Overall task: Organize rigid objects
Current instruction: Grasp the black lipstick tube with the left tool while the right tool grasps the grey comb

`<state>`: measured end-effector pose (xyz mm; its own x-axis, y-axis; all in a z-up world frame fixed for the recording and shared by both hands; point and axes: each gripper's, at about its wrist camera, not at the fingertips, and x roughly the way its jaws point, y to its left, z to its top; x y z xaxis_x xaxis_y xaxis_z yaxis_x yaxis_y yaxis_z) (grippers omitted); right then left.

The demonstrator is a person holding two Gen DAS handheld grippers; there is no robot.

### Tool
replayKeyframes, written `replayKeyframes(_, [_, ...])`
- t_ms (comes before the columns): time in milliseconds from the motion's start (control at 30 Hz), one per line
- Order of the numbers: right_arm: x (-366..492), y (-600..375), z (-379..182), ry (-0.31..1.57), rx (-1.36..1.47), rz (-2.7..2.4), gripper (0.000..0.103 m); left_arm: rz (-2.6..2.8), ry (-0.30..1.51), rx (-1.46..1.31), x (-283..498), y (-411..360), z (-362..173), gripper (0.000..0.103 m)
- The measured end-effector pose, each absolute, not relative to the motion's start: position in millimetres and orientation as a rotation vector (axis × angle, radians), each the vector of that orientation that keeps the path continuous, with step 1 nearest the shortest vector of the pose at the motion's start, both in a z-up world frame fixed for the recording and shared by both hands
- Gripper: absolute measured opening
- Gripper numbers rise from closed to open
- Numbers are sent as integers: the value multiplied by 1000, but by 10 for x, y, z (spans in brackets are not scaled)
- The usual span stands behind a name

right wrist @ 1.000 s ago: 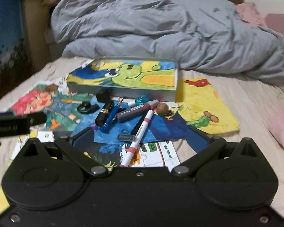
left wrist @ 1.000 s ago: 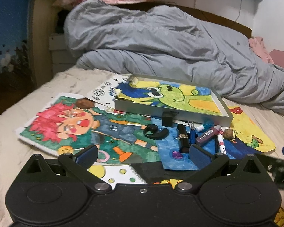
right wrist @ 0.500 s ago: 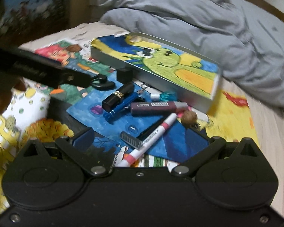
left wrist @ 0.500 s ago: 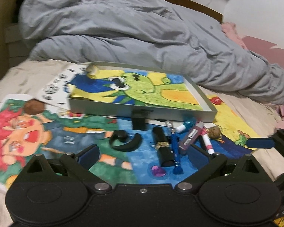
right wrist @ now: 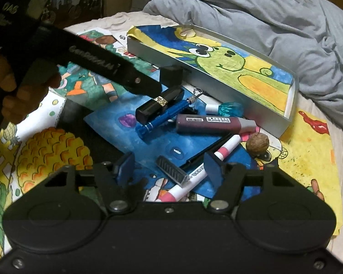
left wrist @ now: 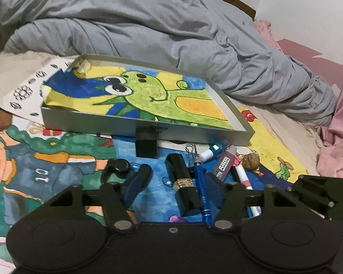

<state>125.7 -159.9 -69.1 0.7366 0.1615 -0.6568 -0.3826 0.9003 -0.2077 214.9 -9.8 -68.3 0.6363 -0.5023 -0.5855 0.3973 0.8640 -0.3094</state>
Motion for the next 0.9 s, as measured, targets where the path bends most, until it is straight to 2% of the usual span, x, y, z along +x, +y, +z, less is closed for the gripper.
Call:
replayKeyframes(67, [1267, -1600, -688, 692, -338, 303, 52, -532, 725, -159, 2182, -123, -698, 51])
replayKeyframes(200, [1249, -1619, -658, 716, -343, 302, 49, -554, 751, -138, 2220, -199, -735, 41])
replayKeyframes(433, [1230, -1519, -658, 709, -374, 339, 47, -559, 790, -152, 2290, -229, -807, 36])
replayKeyframes(567, [1268, -1489, -699, 741, -347, 361, 41, -574, 812, -178, 2307, -235, -815, 27])
replayKeyframes(733, [1296, -1536, -692, 756, -314, 347, 39, -587, 845, -180, 2294, -241, -802, 26])
replayKeyframes(833, [1317, -1590, -690, 758, -290, 331, 34, -593, 882, -199, 2322, -216, -795, 26])
replayKeyframes(900, [1329, -1618, -689, 763, -277, 326, 32, -594, 890, -202, 2335, -199, -801, 32])
